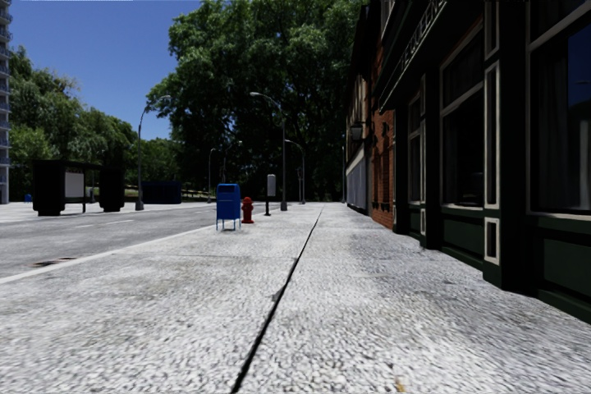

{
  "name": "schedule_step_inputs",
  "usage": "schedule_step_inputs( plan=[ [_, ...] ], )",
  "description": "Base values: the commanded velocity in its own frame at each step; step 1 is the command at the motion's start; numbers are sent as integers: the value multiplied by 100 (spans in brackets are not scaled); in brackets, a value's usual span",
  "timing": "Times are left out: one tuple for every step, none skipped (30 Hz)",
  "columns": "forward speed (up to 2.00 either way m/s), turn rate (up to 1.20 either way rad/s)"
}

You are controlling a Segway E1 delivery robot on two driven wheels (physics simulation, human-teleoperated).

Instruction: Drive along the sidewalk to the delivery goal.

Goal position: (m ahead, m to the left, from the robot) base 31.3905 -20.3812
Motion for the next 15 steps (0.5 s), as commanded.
schedule_step_inputs(
  plan=[
    [200, 0],
    [200, 0],
    [200, 0],
    [200, 0],
    [200, 0],
    [200, 0],
    [200, 0],
    [200, 0],
    [200, -29],
    [200, -101],
    [200, -120],
    [200, -116],
    [200, -11],
    [200, -2],
    [200, 0]
  ],
)
